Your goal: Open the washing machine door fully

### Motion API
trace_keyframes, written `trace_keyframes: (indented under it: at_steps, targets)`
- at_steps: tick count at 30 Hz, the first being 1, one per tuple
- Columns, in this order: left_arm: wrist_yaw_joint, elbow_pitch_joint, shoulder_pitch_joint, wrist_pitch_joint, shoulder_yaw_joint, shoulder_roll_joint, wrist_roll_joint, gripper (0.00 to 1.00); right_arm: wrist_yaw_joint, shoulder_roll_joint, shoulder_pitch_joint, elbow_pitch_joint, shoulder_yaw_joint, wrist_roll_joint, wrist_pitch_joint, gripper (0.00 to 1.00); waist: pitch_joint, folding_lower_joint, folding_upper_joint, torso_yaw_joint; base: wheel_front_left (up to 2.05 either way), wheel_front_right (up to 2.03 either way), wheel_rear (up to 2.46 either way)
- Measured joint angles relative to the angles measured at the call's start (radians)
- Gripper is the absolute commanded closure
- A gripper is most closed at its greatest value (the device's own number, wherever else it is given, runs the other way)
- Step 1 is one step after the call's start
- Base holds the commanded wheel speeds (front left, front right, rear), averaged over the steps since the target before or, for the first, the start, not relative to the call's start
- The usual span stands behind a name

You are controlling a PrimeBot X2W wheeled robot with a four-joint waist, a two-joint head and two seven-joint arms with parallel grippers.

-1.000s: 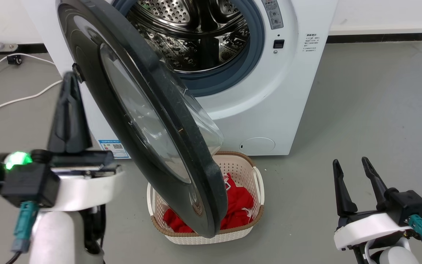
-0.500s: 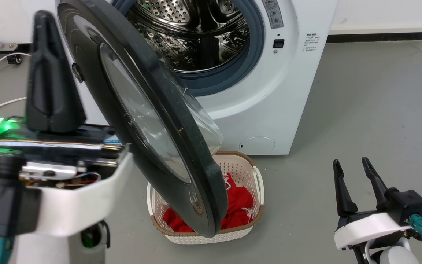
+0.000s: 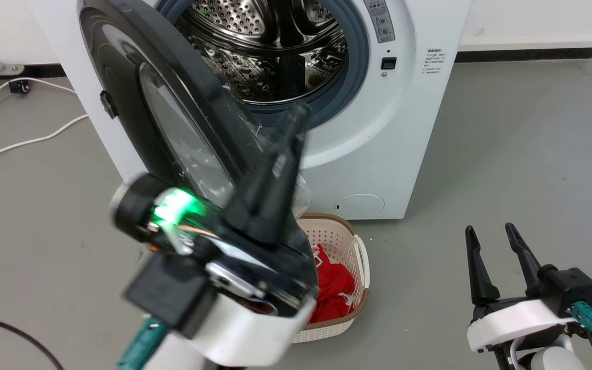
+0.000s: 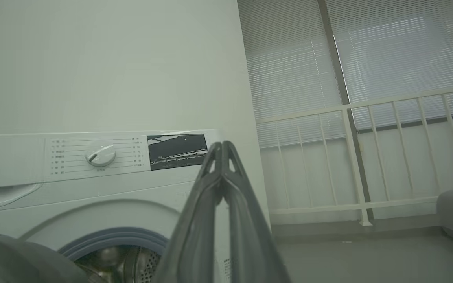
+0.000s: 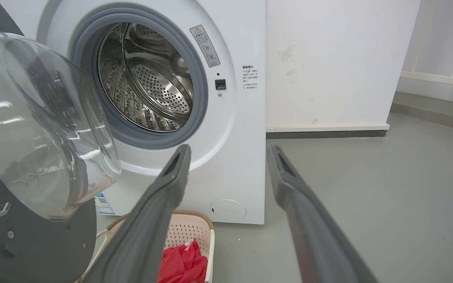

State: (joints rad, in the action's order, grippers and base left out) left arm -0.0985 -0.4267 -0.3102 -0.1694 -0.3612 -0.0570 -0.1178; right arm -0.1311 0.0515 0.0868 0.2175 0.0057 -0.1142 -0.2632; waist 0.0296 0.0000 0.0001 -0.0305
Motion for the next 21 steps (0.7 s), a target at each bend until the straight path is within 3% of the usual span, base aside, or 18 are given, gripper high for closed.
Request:
trace_keyframes:
  at_steps: [13, 21]
  targets:
    - [-0.018, 0.156, 0.168, 0.199, -0.218, -0.049, -0.054, 1.00, 0.000, 0.000, -0.005, 0.016, 0.005, -0.008, 0.000, 0.00, -0.017, 0.0000, 0.0000, 0.002, 0.00, 0.00, 0.00]
    - [0.010, 0.300, 0.228, 0.211, -0.248, -0.058, -0.043, 1.00, 0.000, 0.000, -0.009, 0.023, 0.008, -0.008, 0.000, 0.00, -0.021, 0.0000, 0.0000, 0.004, 0.00, 0.00, 0.00]
